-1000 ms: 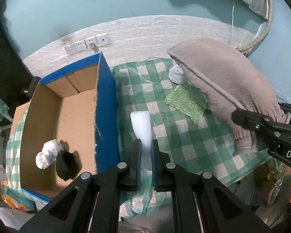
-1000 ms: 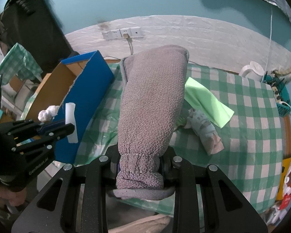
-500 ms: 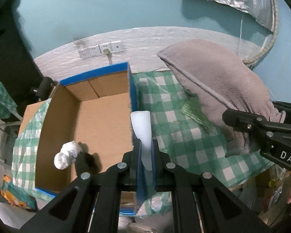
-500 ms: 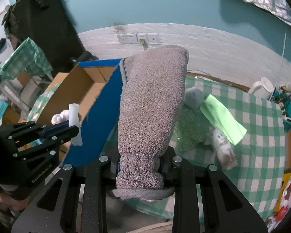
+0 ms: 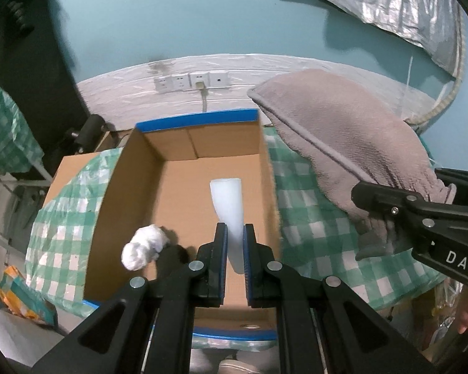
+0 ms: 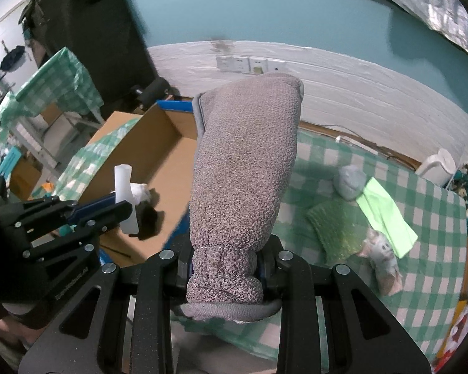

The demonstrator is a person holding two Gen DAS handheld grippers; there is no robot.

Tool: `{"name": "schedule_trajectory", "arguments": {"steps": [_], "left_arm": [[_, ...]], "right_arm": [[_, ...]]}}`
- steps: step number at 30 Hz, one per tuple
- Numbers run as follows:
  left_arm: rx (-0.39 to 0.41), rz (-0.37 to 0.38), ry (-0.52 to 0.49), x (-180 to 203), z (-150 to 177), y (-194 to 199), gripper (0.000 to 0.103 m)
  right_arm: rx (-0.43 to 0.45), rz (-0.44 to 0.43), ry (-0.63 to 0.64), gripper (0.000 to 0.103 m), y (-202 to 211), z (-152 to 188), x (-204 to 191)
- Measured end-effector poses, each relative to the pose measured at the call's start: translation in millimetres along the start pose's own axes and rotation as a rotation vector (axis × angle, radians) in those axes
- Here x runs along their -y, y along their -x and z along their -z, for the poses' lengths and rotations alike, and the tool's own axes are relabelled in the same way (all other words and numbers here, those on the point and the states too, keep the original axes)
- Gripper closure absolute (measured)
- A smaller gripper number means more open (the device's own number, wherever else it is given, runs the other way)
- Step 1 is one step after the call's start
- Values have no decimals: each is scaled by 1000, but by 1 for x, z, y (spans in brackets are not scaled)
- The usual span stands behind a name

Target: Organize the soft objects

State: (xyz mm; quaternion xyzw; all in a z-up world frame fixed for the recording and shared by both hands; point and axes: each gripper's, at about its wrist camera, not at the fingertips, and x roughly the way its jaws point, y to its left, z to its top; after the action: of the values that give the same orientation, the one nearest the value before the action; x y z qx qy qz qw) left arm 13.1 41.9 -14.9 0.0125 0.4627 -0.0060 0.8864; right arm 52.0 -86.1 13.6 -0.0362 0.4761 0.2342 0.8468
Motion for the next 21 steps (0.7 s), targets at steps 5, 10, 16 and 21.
{"name": "schedule_trajectory", "arguments": {"steps": [5,10,16,21], "left_arm": [[-6,-18,37,-24,3,-4,94],[-17,-26,77,-46,6,-9,94],[-27,-47,109,-68,11,-16,94],[-44,-48,127,-80,16,-24,94]], "right_arm": [[-7,-13,29,76,-8,-11,-22],[-21,-23,62,76,-20,-18,-43],[-50,-35,87,76,-38,-25,-66],[-76,-51,103,76,-53,-29,-82]]}}
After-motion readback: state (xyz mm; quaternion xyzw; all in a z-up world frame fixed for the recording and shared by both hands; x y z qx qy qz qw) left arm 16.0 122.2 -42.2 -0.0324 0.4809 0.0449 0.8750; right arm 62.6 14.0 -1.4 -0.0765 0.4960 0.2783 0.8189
